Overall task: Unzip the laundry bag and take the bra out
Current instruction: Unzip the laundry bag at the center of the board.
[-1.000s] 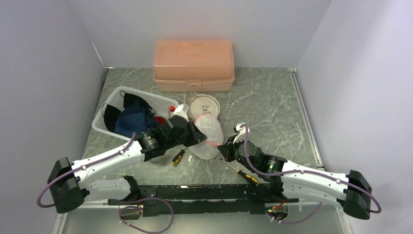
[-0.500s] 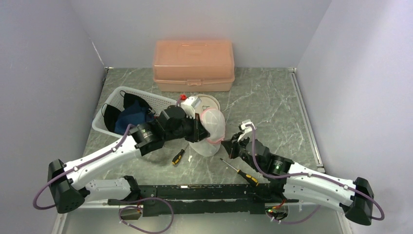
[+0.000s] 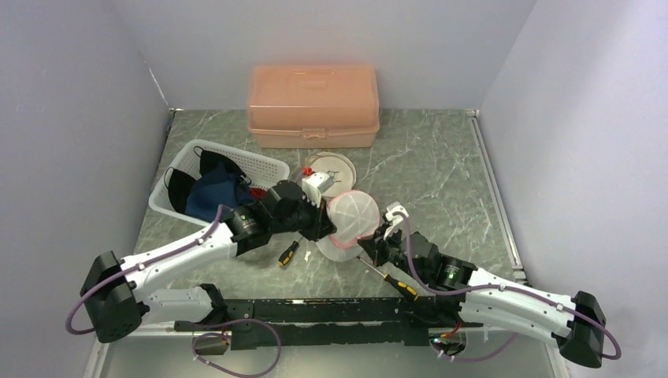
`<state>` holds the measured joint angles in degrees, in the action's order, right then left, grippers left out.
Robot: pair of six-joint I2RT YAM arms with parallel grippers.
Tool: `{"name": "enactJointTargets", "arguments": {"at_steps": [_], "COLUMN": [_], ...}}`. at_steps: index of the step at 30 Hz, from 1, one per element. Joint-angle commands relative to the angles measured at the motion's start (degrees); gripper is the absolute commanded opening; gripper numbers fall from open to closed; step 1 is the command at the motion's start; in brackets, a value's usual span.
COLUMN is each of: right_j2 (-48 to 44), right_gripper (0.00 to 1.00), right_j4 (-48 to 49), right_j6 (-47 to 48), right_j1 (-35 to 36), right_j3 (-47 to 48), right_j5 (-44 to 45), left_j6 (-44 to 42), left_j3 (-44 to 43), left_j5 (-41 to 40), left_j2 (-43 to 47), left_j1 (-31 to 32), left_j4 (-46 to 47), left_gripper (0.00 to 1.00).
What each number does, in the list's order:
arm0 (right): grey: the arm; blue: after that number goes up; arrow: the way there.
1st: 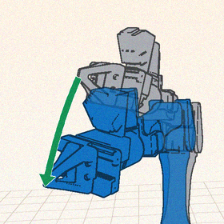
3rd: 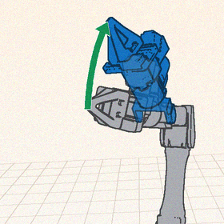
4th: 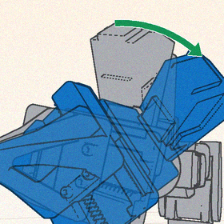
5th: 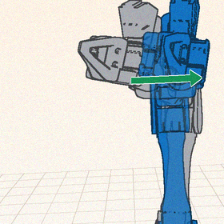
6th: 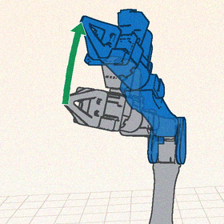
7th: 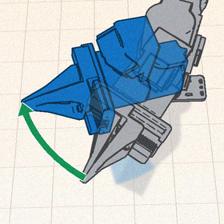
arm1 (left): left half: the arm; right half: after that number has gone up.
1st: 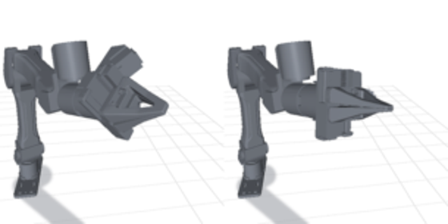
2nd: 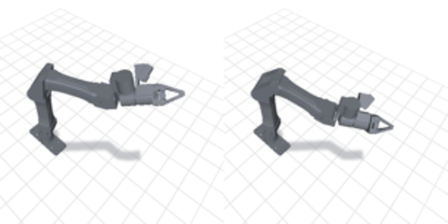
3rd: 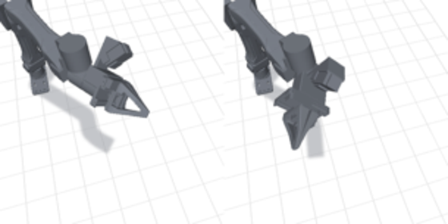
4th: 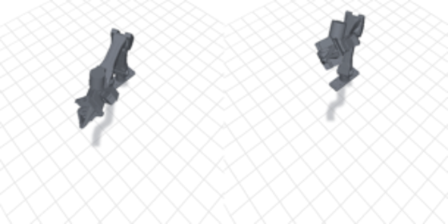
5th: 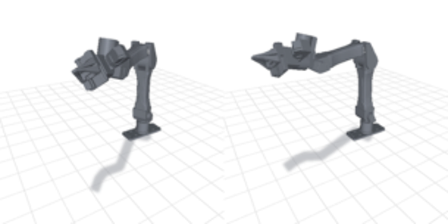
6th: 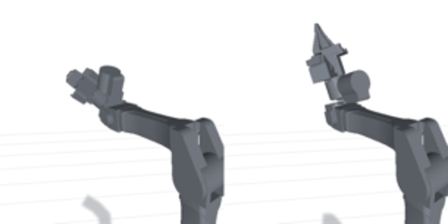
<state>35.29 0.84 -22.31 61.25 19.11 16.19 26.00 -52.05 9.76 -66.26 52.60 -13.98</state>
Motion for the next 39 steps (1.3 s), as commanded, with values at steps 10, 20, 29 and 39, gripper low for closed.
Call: {"name": "enactJointTargets", "arguments": {"at_steps": [10, 20, 29, 39], "right_j2": [0.45, 4.89, 8.00, 6.63], "right_gripper": [0.00, 0.00, 0.00, 0.00], "right_j4": [7.75, 10.22, 11.21, 9.84], "right_j6": [-5.21, -9.52, -8.47, -7.72], "right_j1": [0.28, 0.30, 0.31, 0.28], "right_j3": [-4.74, -3.36, -2.52, -2.81], "right_j5": [-1.88, 2.68, 2.22, 0.91], "left_j6": [13.31, 39.15, 55.97, 58.03], "left_j3": [9.73, 9.65, 6.99, -4.06], "left_j5": [-8.12, -19.10, -21.56, -25.11], "left_j2": [3.99, 13.22, 4.62, -7.21], "left_j1": [0.06, 4.74, 8.96, 9.01], "left_j4": [6.54, -8.28, -5.33, -8.54], "left_gripper": [0.76, 0.93, 0.87, 0.71]}}
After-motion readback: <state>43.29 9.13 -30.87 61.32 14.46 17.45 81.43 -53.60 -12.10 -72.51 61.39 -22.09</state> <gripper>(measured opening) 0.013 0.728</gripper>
